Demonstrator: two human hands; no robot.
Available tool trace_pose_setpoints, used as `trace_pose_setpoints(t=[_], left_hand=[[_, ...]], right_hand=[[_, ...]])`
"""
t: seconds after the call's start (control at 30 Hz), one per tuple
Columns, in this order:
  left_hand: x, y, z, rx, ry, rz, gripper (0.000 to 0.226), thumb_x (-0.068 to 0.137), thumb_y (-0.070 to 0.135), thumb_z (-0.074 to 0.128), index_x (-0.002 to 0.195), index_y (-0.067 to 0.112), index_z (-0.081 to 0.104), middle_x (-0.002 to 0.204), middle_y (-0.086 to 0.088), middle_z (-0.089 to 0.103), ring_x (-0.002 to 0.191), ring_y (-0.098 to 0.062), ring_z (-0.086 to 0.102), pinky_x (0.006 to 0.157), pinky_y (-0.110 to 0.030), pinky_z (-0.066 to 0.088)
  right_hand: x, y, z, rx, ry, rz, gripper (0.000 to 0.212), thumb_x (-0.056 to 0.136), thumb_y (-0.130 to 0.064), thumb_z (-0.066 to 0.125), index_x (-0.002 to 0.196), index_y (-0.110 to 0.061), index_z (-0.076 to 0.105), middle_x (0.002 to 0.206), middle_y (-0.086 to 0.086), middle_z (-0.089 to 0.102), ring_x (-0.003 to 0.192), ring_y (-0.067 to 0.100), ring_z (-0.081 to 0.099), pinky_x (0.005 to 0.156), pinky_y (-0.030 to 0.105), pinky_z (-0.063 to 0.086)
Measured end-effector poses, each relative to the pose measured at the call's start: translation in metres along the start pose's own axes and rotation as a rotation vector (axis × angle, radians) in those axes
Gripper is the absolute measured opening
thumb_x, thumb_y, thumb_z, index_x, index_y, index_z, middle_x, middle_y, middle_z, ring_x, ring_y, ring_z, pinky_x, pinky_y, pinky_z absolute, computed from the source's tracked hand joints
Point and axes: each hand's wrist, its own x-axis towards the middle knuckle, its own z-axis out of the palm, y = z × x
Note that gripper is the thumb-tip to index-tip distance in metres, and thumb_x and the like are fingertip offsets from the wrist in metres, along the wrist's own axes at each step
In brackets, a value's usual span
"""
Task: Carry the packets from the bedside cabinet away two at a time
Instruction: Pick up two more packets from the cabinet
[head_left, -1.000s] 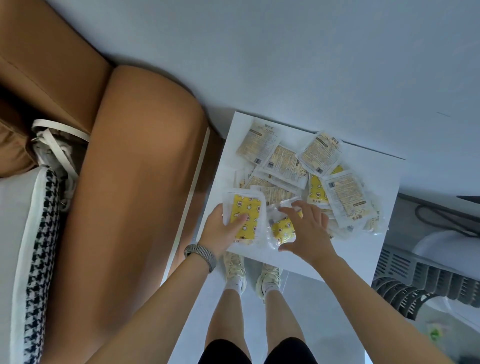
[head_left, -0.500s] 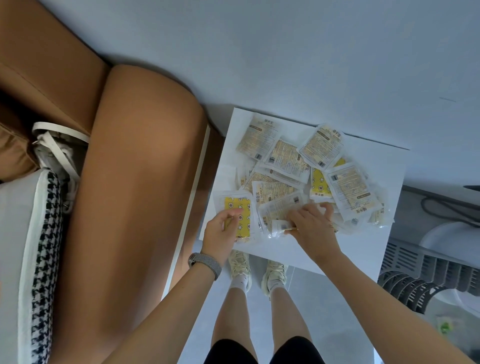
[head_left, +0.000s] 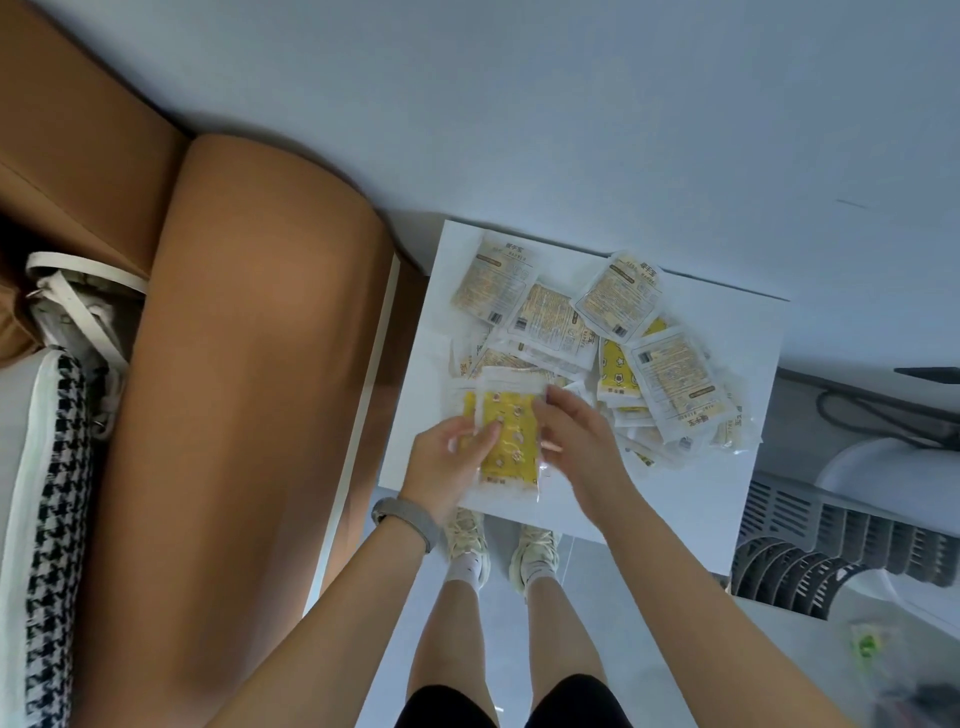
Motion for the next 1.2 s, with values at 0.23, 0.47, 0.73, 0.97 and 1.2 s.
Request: trace_pose_setpoints(t=[0.23, 0.47, 0.73, 0.97, 1.2], left_hand=[[0.007, -0.004, -0.034, -0.197, 0.09, -0.084, 0.01, 0.095, 0.021, 0.059, 0.1, 0.02, 0.067, 0.097, 0.003, 0.075, 0.084, -0.011, 0.072, 0.068, -0.027, 0.058], [0.005, -0.014, -0.044, -0.25, 0.123, -0.184, 0.016, 0.097, 0.016, 0.055, 0.103, 0.023, 0.068, 0.107, 0.001, 0.072, 0.103, -0.023, 0.067, 0.089, -0.045, 0.055], [0.004, -0.021, -0.045, -0.276, 0.153, -0.199, 0.018, 0.097, 0.014, 0.054, 0.107, 0.02, 0.068, 0.107, 0.002, 0.072, 0.101, -0.02, 0.067, 0.08, -0.035, 0.056], [0.005, -0.021, -0.046, -0.274, 0.122, -0.195, 0.019, 0.098, 0.013, 0.053, 0.107, 0.02, 0.068, 0.104, 0.002, 0.072, 0.095, -0.015, 0.068, 0.076, -0.03, 0.058], [0.008, -0.022, -0.054, -0.292, 0.14, -0.208, 0.018, 0.098, 0.012, 0.054, 0.103, 0.02, 0.07, 0.103, 0.001, 0.073, 0.102, -0.023, 0.067, 0.088, -0.044, 0.054]], right_hand=[[0.043, 0.017, -0.037, -1.32, -0.018, -0.445, 0.063, 0.068, -0.032, 0.085, 0.125, -0.025, 0.058, 0.127, -0.006, 0.055, 0.121, 0.023, 0.045, 0.104, 0.039, 0.036], [0.054, 0.026, -0.043, -1.678, -0.032, -0.464, 0.062, 0.065, -0.046, 0.082, 0.118, -0.027, 0.056, 0.118, -0.007, 0.056, 0.118, 0.025, 0.044, 0.099, 0.04, 0.024], [0.037, 0.053, -0.053, -1.692, 0.04, -0.563, 0.083, 0.042, -0.052, 0.091, 0.111, -0.019, 0.058, 0.103, -0.002, 0.064, 0.098, 0.023, 0.062, 0.091, 0.049, 0.036], [0.028, 0.059, -0.048, -1.727, -0.029, -0.37, 0.061, 0.052, -0.038, 0.09, 0.104, -0.024, 0.064, 0.084, -0.009, 0.07, 0.092, 0.019, 0.064, 0.091, 0.041, 0.02], [0.031, 0.023, -0.027, -1.22, -0.144, -0.33, 0.036, 0.082, -0.054, 0.063, 0.084, -0.018, 0.064, 0.078, -0.01, 0.057, 0.076, 0.011, 0.053, 0.063, 0.021, 0.039]])
